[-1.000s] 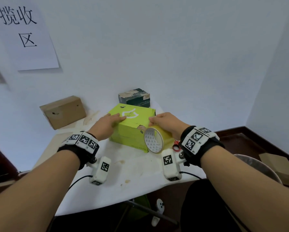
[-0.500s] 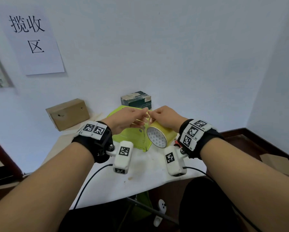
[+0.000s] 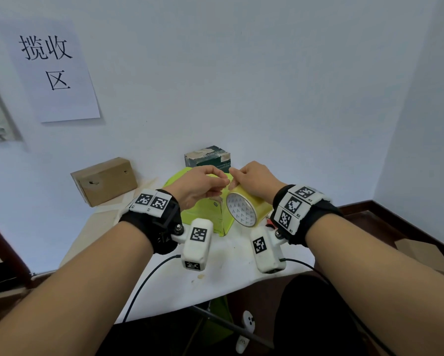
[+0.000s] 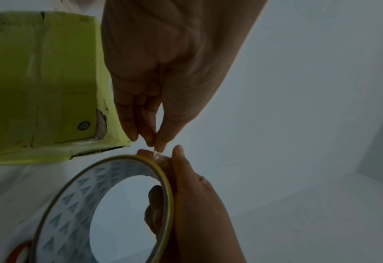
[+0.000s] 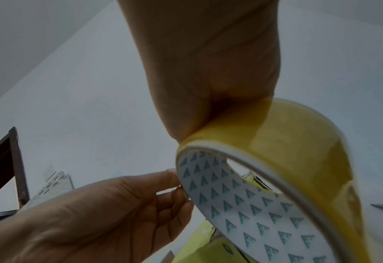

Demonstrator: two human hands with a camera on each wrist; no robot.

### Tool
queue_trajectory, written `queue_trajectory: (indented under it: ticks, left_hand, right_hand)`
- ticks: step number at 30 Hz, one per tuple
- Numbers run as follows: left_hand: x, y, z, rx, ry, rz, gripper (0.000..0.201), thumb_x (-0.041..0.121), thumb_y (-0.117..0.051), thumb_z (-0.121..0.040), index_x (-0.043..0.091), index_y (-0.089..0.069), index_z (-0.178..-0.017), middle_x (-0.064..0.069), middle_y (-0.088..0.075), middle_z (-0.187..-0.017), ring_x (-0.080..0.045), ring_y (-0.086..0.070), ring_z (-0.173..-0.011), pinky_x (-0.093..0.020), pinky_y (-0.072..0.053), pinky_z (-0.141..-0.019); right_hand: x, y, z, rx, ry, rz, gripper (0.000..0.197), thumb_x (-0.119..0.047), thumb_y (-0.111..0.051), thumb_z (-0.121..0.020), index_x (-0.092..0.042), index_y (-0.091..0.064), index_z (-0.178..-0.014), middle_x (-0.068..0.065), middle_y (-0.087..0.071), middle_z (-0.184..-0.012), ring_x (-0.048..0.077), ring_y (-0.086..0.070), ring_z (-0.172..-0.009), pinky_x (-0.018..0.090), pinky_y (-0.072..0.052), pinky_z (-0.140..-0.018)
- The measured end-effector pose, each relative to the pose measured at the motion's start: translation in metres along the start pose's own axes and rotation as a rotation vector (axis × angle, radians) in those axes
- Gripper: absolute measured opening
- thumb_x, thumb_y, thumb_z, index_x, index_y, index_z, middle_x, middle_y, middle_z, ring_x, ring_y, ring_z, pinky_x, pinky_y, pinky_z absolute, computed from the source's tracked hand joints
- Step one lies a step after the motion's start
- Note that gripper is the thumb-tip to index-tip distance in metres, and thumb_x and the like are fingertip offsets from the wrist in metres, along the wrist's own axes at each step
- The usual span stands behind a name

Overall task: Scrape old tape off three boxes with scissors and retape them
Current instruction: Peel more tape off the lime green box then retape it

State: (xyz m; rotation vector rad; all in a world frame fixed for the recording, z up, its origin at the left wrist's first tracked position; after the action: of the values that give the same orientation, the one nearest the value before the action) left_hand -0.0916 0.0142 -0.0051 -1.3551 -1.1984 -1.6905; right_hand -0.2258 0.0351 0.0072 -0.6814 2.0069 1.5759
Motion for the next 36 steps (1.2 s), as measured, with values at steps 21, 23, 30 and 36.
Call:
queue_trajectory:
  ticks: [21,23,30,36]
  left_hand:
    - [0.014,-0.001,-0.009,0.019,-0.090,-0.192,0.013,0.016,-0.067,-0.088,0.008,-0.066,-0.077,-0.002,-0.060,-0.072,-0.011,-0.054,-0.065,-0.018,-0.050,-0.064]
    - [0.012,0.000,-0.008,0.039,-0.083,-0.175,0.014,0.015,-0.067,-0.088,0.009,-0.064,-0.076,-0.001,-0.059,-0.070,-0.010,-0.053,-0.063,-0.018,-0.049,-0.062]
    - [0.006,-0.009,-0.005,-0.029,-0.089,-0.121,0.019,0.018,-0.066,-0.090,0.008,-0.061,-0.074,0.000,-0.054,-0.066,-0.012,-0.048,-0.059,-0.026,-0.047,-0.066]
    - [0.009,0.008,-0.007,0.132,-0.141,-0.188,0.019,0.017,-0.065,-0.091,0.012,-0.058,-0.074,0.001,-0.052,-0.065,-0.009,-0.046,-0.059,-0.015,-0.044,-0.058]
  right_hand:
    - [0.001,0.005,0.005,0.024,-0.028,0.048,0.046,-0.050,-0.042,-0.097,-0.009,-0.063,-0.104,0.007,-0.063,-0.096,0.023,-0.058,-0.091,0.027,-0.039,-0.068]
    - [0.005,0.012,0.007,0.054,-0.073,0.011,0.053,-0.055,-0.043,-0.094,-0.008,-0.051,-0.118,0.006,-0.057,-0.105,0.023,-0.053,-0.102,0.030,-0.038,-0.077]
    - [0.016,0.014,0.013,-0.035,-0.133,-0.162,0.046,-0.053,-0.053,-0.090,-0.010,-0.070,-0.086,-0.003,-0.051,-0.064,0.012,-0.046,-0.061,0.024,-0.035,-0.054]
    - [0.019,0.008,0.014,-0.089,-0.208,-0.359,0.033,-0.039,-0.058,-0.090,-0.006,-0.060,-0.097,0.008,-0.057,-0.092,0.022,-0.052,-0.082,0.030,-0.039,-0.072]
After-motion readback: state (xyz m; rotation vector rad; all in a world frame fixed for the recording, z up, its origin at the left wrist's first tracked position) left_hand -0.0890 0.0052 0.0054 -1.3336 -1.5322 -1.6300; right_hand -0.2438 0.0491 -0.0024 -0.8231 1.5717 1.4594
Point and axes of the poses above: each hand's wrist, its own z-axis away from the middle knuckle, its own y-axis out of the back of the hand, x = y × z, the point moved 7 cm from there along -z, towards the middle knuckle
